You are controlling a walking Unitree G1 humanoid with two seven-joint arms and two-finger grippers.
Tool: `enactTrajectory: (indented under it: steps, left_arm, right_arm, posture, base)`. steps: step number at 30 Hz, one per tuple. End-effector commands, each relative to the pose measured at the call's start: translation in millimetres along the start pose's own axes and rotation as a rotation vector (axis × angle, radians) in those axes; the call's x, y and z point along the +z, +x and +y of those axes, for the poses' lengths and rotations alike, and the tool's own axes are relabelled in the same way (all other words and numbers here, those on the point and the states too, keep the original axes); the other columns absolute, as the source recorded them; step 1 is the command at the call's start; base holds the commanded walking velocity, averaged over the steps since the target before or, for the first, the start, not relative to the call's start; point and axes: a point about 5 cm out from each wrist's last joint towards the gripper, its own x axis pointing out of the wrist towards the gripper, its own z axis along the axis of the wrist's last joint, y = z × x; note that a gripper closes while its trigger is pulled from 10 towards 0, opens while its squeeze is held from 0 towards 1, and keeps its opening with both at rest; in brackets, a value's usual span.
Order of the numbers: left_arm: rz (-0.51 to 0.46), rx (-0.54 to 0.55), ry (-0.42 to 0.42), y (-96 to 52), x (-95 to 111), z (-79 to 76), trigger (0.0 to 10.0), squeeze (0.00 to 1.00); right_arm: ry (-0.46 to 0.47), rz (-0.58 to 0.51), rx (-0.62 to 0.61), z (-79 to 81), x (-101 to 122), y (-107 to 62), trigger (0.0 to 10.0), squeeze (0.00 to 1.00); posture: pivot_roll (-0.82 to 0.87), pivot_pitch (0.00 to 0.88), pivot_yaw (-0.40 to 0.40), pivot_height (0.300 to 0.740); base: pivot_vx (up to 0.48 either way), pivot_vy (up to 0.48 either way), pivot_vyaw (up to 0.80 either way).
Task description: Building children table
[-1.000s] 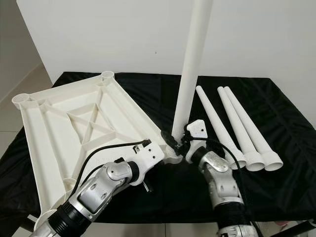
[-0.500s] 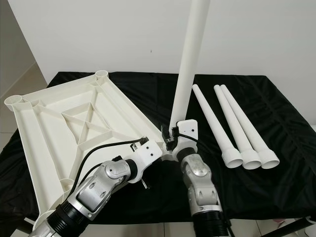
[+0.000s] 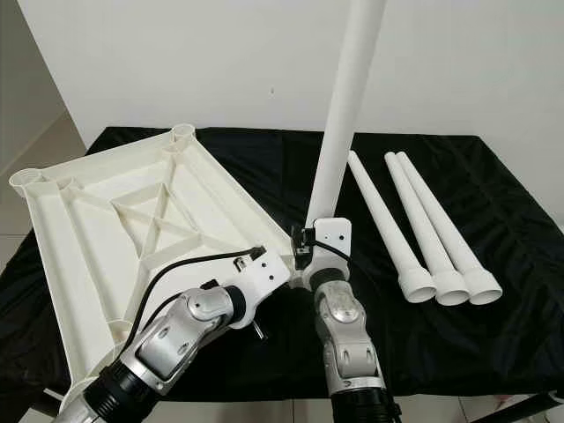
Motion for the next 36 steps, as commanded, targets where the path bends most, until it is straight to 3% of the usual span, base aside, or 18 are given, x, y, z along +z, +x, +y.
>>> enactTrajectory:
  steps: [1, 4, 5, 11, 24, 25, 26, 31, 33, 36]
  left_arm:
    - [0.01, -0.056, 0.013, 4.7, -1, -12.5, 10.0, 0.0]
    - [0.01, -0.056, 0.013, 4.6, -1, -12.6, 10.0, 0.0]
    - [0.011, -0.055, 0.013, 4.8, -2, -12.9, 10.0, 0.0]
    - [0.011, -0.056, 0.013, 5.1, -2, -13.3, 10.0, 0.0]
    - [0.014, -0.052, 0.011, 4.2, -2, -12.9, 10.0, 0.0]
    - [0.014, -0.05, 0.009, 3.7, -2, -12.2, 10.0, 0.0]
    - [0.015, -0.048, 0.008, 3.5, -3, -11.4, 10.0, 0.0]
    - [0.016, -0.045, 0.007, 3.2, -3, -10.0, 10.0, 0.0]
    - [0.016, -0.043, 0.006, 3.4, -2, -9.3, 10.0, 0.0]
    - [0.015, -0.043, 0.006, 3.6, -2, -8.9, 10.0, 0.0]
  right_arm:
    - [0.035, 0.045, 0.066, 18.6, -8, -2.1, 10.0, 0.0]
    - [0.035, 0.046, 0.061, 17.8, -8, -2.2, 10.0, 0.0]
    - [0.04, 0.037, 0.081, 13.0, -7, -1.8, 10.0, 1.0]
    - [0.057, 0.015, 0.13, 2.9, -2, -2.4, 10.0, 1.0]
    - [0.004, 0.008, 0.126, -9.2, 0, -1.5, 10.0, 1.0]
    - [-0.009, 0.013, 0.177, -15.7, 1, -1.6, 10.0, 1.0]
    - [-0.019, 0.014, 0.21, -19.4, 2, -1.8, 10.0, 0.0]
    - [-0.016, 0.001, 0.292, -27.5, 7, -2.4, 10.0, 0.0]
    - [-0.033, 0.01, 0.421, -37.6, 11, -4.5, 10.0, 0.0]
    - [-0.048, 0.022, 0.498, -46.4, 14, -5.4, 10.0, 0.0]
  posture:
    - [-0.13, 0.035, 0.013, 0.74]
    - [-0.13, 0.035, 0.013, 0.74]
    - [-0.13, 0.024, 0.009, 0.74]
    - [-0.13, 0.028, 0.01, 0.74]
    - [-0.12, 0.037, 0.011, 0.74]
    - [-0.12, 0.041, 0.013, 0.74]
    - [-0.12, 0.043, 0.015, 0.74]
    - [-0.13, 0.046, 0.018, 0.74]
    - [-0.13, 0.047, 0.021, 0.74]
    - [-0.13, 0.047, 0.023, 0.74]
  base:
    - [0.0, 0.0, 0.0]
    - [0.0, 0.0, 0.0]
    - [0.0, 0.0, 0.0]
    - [0.0, 0.0, 0.0]
    - [0.0, 0.0, 0.0]
    - [0.0, 0.0, 0.0]
    - [0.0, 0.0, 0.0]
    - [0.0, 0.0, 0.0]
    - [0.0, 0.0, 0.0]
    - [0.0, 0.0, 0.0]
